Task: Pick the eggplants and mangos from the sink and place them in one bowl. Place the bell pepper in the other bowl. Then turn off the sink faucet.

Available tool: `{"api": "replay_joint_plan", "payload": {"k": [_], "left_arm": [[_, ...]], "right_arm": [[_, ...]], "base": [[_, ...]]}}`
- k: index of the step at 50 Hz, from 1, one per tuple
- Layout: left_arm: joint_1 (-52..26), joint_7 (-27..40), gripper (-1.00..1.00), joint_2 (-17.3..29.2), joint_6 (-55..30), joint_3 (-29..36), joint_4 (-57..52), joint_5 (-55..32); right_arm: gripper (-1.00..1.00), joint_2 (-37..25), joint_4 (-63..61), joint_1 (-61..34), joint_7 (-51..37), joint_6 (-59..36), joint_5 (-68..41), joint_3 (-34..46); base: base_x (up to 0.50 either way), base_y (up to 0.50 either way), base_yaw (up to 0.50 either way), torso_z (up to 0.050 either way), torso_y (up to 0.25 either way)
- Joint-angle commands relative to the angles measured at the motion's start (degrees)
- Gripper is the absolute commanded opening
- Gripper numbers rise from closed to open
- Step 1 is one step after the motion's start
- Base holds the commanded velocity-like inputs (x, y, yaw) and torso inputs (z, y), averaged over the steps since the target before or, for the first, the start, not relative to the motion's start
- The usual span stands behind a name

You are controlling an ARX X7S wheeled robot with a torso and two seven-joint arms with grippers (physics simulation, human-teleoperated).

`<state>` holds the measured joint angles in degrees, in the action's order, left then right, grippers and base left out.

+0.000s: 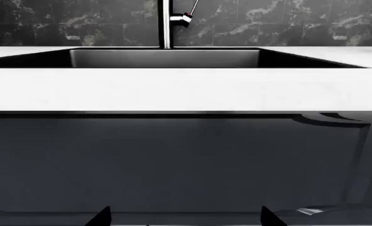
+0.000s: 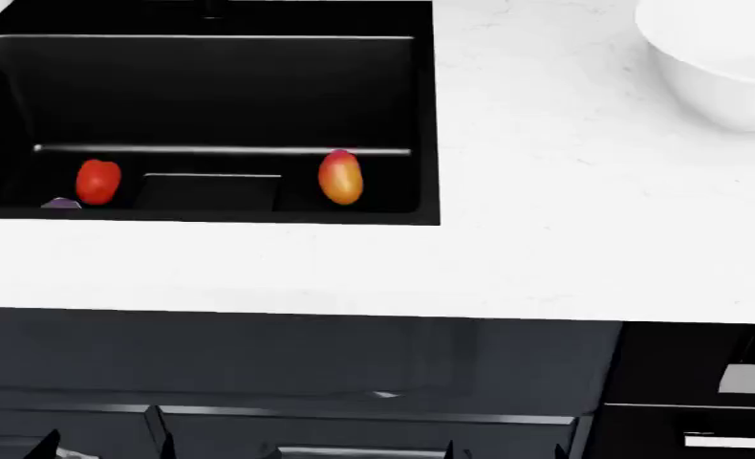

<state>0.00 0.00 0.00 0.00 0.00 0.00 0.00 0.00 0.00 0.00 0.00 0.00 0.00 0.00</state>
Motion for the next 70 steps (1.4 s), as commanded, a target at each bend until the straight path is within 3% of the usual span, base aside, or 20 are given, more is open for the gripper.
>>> {"api": "replay_joint_plan", "payload": {"k": [1,28,54,70], "left_arm": [[-0.3,1.1,1.00,1.0,0.1,0.9,0.4,-0.9],[-0.5,5.3,1.00,4.2,0.3,4.7,0.4,-3.5],[-1.0,8.1,1.00,5.8,0.2,6.3,1.3,-4.3],[-1.4,9.3,1.00,6.7,-1.9,7.8,1.4,-4.6]], "right_arm": [[1.00,-0.9,0.0,0.0,-1.2,0.3,-0.7,1.2],[1.00,-4.5,0.3,-0.5,-5.1,-0.2,-2.5,5.7],[1.00,-6.1,0.2,-0.7,-7.7,-0.2,-3.2,7.6],[1.00,-6.8,0.0,-0.7,-9.1,-0.6,-3.8,8.4]], "base": [[0.00,0.00,0.00,0.000,0.000],[0.00,0.01,0.00,0.000,0.000],[0.00,0.46,0.00,0.000,0.000],[0.00,0.14,0.00,0.000,0.000]]}}
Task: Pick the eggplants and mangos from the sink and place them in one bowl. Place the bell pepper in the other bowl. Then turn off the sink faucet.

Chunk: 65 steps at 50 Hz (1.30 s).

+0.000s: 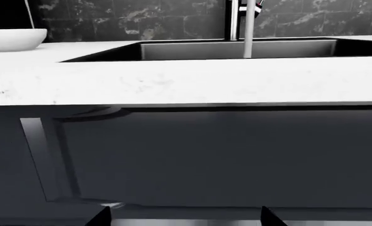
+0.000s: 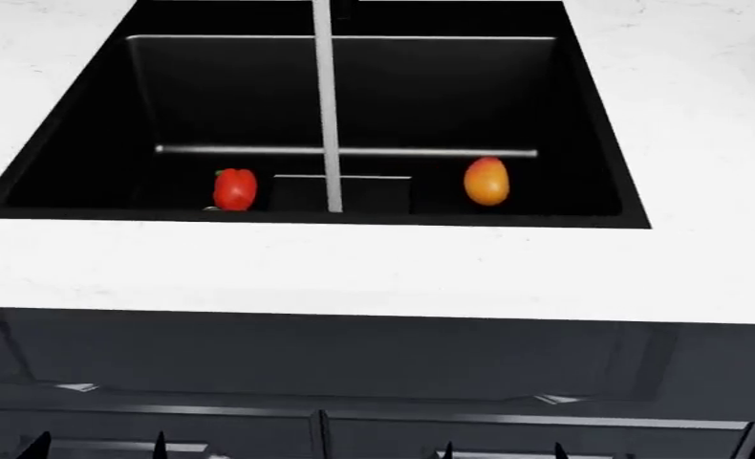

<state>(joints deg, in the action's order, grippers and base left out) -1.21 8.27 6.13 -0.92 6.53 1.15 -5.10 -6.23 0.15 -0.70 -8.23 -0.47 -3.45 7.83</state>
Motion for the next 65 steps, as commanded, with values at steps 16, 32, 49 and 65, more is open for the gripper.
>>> {"api": "replay_joint_plan", "payload": {"k": [16,32,49,65], "left_arm": [[-0.4,1.8,1.00,1.0,-0.1,1.6,0.0,-1.0],[-0.3,2.1,1.00,1.8,1.7,2.3,0.0,-1.6],[-0.3,2.8,1.00,2.5,2.4,3.4,-0.2,-1.6],[-0.2,3.5,1.00,3.0,1.7,3.2,-0.7,-3.2]], "right_arm": [[1.00,-1.2,-0.1,-0.1,-1.7,-0.2,-1.1,1.3],[1.00,-1.9,-0.1,-0.4,-2.4,-0.5,-1.5,2.3],[1.00,-2.5,-0.3,-0.6,-3.2,-1.1,-1.8,3.0],[1.00,-3.0,0.0,-0.8,-3.6,-1.1,-2.4,3.6]], "base": [[0.00,0.00,0.00,0.000,0.000],[0.00,0.00,0.00,0.044,0.000],[0.00,0.00,0.00,0.050,0.000],[0.00,0.00,0.00,0.031,0.000]]}}
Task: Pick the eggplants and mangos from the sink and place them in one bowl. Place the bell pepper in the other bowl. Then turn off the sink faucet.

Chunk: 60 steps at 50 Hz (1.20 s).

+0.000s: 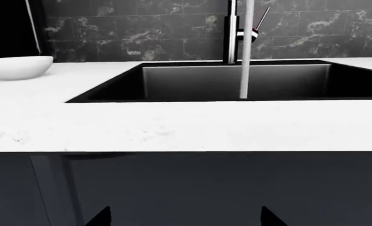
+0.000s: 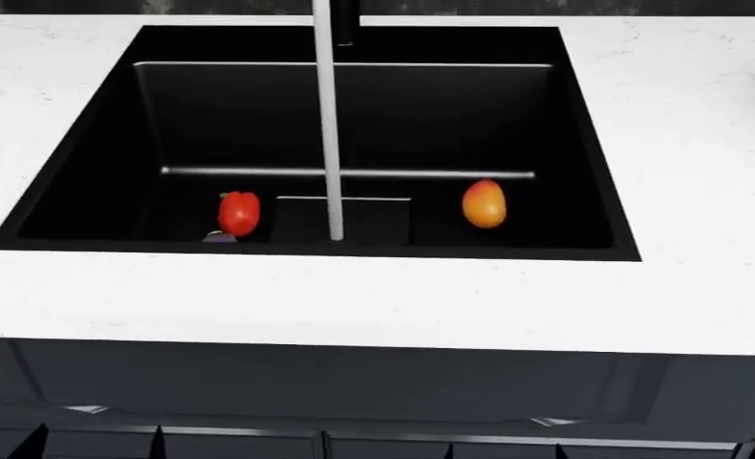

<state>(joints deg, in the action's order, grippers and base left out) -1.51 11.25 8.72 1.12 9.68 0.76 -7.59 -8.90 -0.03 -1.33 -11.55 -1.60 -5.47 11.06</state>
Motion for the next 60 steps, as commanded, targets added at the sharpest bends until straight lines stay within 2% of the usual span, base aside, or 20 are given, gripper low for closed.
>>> {"api": "replay_joint_plan", "payload": {"k": [1,10,11,12,13,16,19,21,23,25,28,30,32,33,35,38,39,45,51,60], "left_arm": [[0.1,0.5,1.00,0.5,-0.3,0.1,-0.3,-0.8],[0.3,0.5,1.00,0.4,-2.8,-1.2,-2.7,-4.8],[0.6,0.4,1.00,0.1,-5.9,-2.6,-5.7,-9.1],[0.7,2.0,1.00,1.4,-8.5,-0.9,-9.3,-5.6],[-0.4,1.6,1.00,2.4,-15.9,-0.5,-13.5,-8.5],[-5.1,3.5,1.00,4.5,-27.7,0.3,-25.1,-10.3],[-10.2,4.9,1.00,4.5,-35.6,-1.0,-30.4,-14.0],[-14.4,6.0,1.00,5.1,-41.9,-2.5,-34.1,-17.0],[-18.8,5.5,1.00,6.7,-46.9,-1.0,-36.5,-18.0],[-24.0,6.4,1.00,5.3,-54.3,-4.2,-36.2,-23.3],[-36.3,6.8,1.00,4.7,-61.8,-3.6,-29.8,-24.6],[-43.7,7.5,1.00,2.8,-65.6,-5.1,-23.0,-25.6],[-48.1,6.5,1.00,2.6,-65.7,-4.0,-18.0,-25.0],[-51.9,6.2,1.00,0.0,-70.7,-8.6,-13.0,-29.1],[-55.8,4.7,1.00,1.0,-65.4,-4.5,-7.6,-24.9],[-57.9,3.8,1.00,0.7,-64.8,-4.3,-3.8,-24.9],[-60.4,2.4,1.00,0.5,-60.8,0.5,1.0,-21.2],[-69.0,0.1,1.00,-0.6,-55.6,4.4,16.8,-16.8],[-70.9,-0.3,1.00,-0.9,-54.2,5.6,22.4,-15.7],[-68.6,0.0,1.00,-0.1,-53.6,7.2,21.8,-15.0]], "right_arm": [[1.00,-0.3,0.2,-0.2,-0.4,0.0,-0.5,0.4],[1.00,0.7,0.3,-0.5,0.2,1.1,-4.8,-1.1],[1.00,0.3,-1.9,-1.1,-0.2,-2.7,-4.6,-0.5],[1.00,-1.0,-6.7,-2.3,-1.3,-8.9,-1.8,1.3],[1.00,-1.4,-11.1,-3.7,-1.6,-14.4,-2.7,1.0],[1.00,-2.1,-23.4,-9.0,-2.5,-28.1,-8.1,-2.0],[1.00,-3.0,-30.2,-13.8,-2.5,-36.9,-12.6,-4.2],[1.00,-3.7,-34.5,-18.7,-3.3,-46.7,-16.5,-6.1],[1.00,-4.6,-37.5,-24.1,-3.4,-52.9,-19.5,-8.0],[1.00,-5.3,-37.8,-29.6,-3.6,-58.6,-21.6,-9.4],[1.00,-6.7,-33.9,-40.2,-1.4,-65.9,-25.1,-10.5],[1.00,-7.7,-29.5,-45.5,0.2,-66.7,-25.4,-10.6],[1.00,-8.6,-25.4,-48.9,1.3,-65.8,-24.6,-9.8],[1.00,-9.4,-22.8,-50.6,1.7,-65.1,-23.5,-8.7],[1.00,-9.4,-19.1,-52.0,2.9,-62.5,-23.2,-9.6],[1.00,-9.7,-17.3,-53.0,3.3,-62.1,-23.1,-9.6],[1.00,-9.7,-12.1,-54.8,4.8,-61.0,-23.0,-9.7],[1.00,-10.7,-5.5,-57.1,6.7,-59.3,-21.5,-7.8],[1.00,-11.3,-5.6,-55.7,7.0,-58.7,-21.3,-7.1],[1.00,-11.3,-3.6,-54.6,7.7,-57.5,-20.9,-5.9]], "base": [[0.00,0.00,0.00,0.000,0.000],[0.00,0.00,0.00,0.000,0.000],[0.00,0.00,0.00,0.000,0.000],[0.00,0.00,0.00,0.000,0.000],[0.00,0.00,0.00,0.000,0.000],[0.00,0.00,0.00,0.000,0.000],[0.00,0.00,0.00,0.000,0.000],[0.00,0.00,0.00,0.000,0.000],[0.00,0.00,0.00,0.000,0.000],[0.00,0.00,0.00,0.000,0.000],[0.00,0.00,0.00,0.000,0.000],[0.00,0.00,0.00,0.000,0.000],[0.00,0.00,0.00,0.000,0.000],[0.00,0.00,0.00,0.000,0.000],[0.00,0.00,0.00,0.000,0.000],[0.00,0.00,0.00,0.000,0.000],[0.00,0.00,0.00,0.000,0.000],[0.00,0.00,0.00,0.000,0.000],[0.03,0.00,0.00,0.000,0.000],[0.37,0.04,0.00,0.000,0.000]]}}
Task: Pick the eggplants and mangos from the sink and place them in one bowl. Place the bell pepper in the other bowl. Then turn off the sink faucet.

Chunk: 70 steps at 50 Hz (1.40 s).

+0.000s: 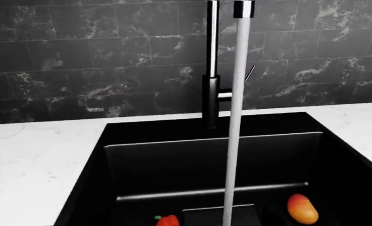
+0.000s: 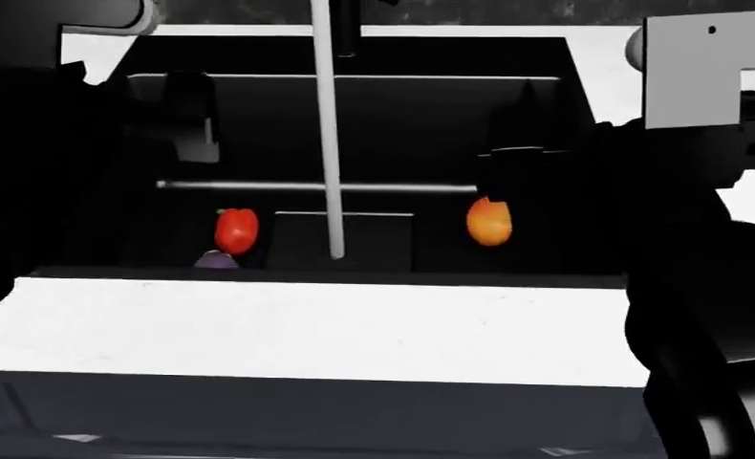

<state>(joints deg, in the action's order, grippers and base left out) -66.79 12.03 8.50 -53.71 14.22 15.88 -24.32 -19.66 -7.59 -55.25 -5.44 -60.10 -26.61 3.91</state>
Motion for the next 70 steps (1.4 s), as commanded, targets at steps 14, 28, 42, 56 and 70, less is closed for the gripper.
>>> {"api": "replay_joint_plan", "payload": {"k": [14,28,42,56,70], "left_arm": [[-1.7,-0.3,1.00,1.4,1.2,3.2,6.2,1.8],[-1.9,-0.6,1.00,1.1,1.6,4.1,6.9,1.7],[-1.5,-0.6,1.00,1.1,1.9,4.9,7.3,1.5],[-2.2,0.1,1.00,0.7,1.0,5.7,7.4,1.5],[-1.7,0.3,1.00,0.8,1.5,6.1,8.2,1.3]], "right_arm": [[1.00,-0.6,3.2,0.9,1.4,1.2,-0.7,0.2],[1.00,-1.1,-0.4,3.6,-0.3,-1.2,-2.5,-2.5],[1.00,-2.1,-2.8,4.4,-1.2,-3.1,-3.7,-4.3],[1.00,-3.0,-2.7,4.1,-1.0,-2.7,-3.8,-4.5],[1.00,-2.9,-2.3,3.2,-1.5,-5.0,-4.8,-4.6]], "base": [[0.50,0.07,0.00,0.000,0.000],[0.40,0.10,0.00,0.000,0.001],[0.32,0.07,0.00,0.000,0.000],[0.32,0.00,0.00,0.000,0.001],[0.28,0.00,0.00,0.000,0.001]]}}
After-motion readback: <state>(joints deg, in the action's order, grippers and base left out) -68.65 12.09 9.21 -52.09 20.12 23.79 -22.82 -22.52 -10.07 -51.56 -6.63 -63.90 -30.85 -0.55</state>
